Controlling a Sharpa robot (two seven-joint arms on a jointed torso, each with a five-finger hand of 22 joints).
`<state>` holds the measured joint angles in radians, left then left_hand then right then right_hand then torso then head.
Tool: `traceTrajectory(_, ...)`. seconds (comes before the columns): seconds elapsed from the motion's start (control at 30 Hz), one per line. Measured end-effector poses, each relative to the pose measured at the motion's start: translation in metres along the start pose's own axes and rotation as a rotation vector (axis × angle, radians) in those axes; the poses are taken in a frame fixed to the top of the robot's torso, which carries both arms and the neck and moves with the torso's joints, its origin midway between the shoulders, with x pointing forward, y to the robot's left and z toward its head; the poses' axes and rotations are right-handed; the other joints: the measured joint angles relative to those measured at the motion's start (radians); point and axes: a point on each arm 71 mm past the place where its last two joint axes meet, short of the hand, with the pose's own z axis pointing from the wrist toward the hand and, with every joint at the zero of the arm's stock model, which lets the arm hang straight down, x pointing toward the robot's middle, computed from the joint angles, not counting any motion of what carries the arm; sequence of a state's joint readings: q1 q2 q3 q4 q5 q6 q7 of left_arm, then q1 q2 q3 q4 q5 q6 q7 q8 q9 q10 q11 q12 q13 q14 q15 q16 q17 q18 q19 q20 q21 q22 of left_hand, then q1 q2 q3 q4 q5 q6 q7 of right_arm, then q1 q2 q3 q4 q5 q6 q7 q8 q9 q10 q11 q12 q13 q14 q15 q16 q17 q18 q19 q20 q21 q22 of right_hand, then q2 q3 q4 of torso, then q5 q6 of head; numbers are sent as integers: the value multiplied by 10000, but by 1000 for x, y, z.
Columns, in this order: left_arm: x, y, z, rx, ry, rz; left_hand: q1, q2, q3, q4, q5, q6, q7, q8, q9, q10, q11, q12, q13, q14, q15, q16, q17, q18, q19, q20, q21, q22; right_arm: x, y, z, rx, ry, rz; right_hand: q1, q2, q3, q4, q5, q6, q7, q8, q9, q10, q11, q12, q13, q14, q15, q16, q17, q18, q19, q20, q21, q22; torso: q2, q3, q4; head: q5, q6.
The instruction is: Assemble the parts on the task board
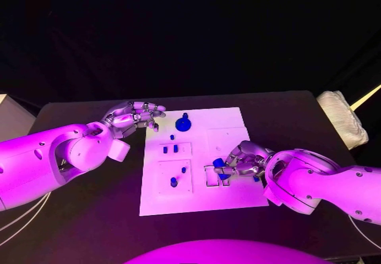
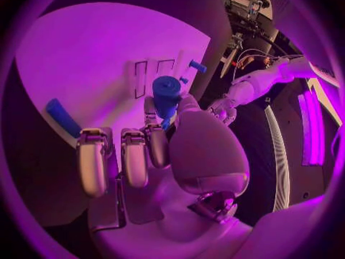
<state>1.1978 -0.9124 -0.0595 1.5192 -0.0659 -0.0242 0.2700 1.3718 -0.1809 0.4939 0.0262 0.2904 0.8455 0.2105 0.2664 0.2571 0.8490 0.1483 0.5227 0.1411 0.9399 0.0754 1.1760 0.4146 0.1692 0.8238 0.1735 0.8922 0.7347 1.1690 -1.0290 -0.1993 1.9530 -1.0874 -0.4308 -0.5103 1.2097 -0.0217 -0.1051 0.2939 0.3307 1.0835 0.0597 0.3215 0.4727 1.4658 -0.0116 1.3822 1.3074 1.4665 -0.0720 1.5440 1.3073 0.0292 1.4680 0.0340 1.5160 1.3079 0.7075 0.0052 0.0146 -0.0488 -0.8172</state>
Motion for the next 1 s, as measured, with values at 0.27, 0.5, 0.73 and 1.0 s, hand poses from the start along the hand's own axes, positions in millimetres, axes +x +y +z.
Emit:
traceTrajectory(0.27, 0, 0, 0, -13, 26, -7, 0, 0, 0, 0, 0, 0, 0, 0, 0, 0, 0, 0, 0, 0, 0, 0, -1, 0, 0, 0, 3, 0, 10, 4, 8, 4, 348, -355, -59, 48, -149, -11, -113, 1, 0, 83, 22, 0, 1, -54, -1, 0, 1, 0, 0, 0, 0, 0, 0, -1, 4, -1, 6, 9, -15)
traceTrajectory(0.5, 0, 0, 0, -20, 25, -7, 0, 0, 0, 0, 0, 0, 0, 0, -1, 0, 0, 0, 0, 0, 0, 0, -8, 0, 0, 0, 3, 1, 11, 6, 11, -57, 241, -711, -138, -8, -150, -10, -118, 1, 0, 193, 32, -1, 1, -54, 3, 0, 2, 0, 8, 0, -1, 1, 0, -2, 12, 1, 6, 30, -22)
traceTrajectory(0.73, 0, 0, -1, -29, 28, -8, 0, 0, 0, 0, 0, 0, 0, 0, -1, 0, 0, 0, 1, 0, 0, 0, -8, 0, 0, 0, 4, 1, 11, 8, 13, -161, 116, -956, -193, -63, -254, -6, -178, 3, -2, 229, 86, -1, 1, -54, 7, 1, 2, -1, 8, 1, 0, 1, 0, -3, 14, 7, 3, 55, -26)
traceTrajectory(1.0, 0, 0, -1, -37, 29, -9, 0, 0, 1, 0, 0, 0, 0, 0, -2, -37, 37, 0, -8, 0, 0, 0, -7, 0, 0, 0, 4, -13, 12, 9, 16, -217, 21, -1204, -1275, -511, -752, 43, -1820, -16, 18, 362, 94, 0, 0, -450, 6, 1, 2, -31, 6, 2, 0, 1, -175, -4, 13, 9, -3, 73, -42)
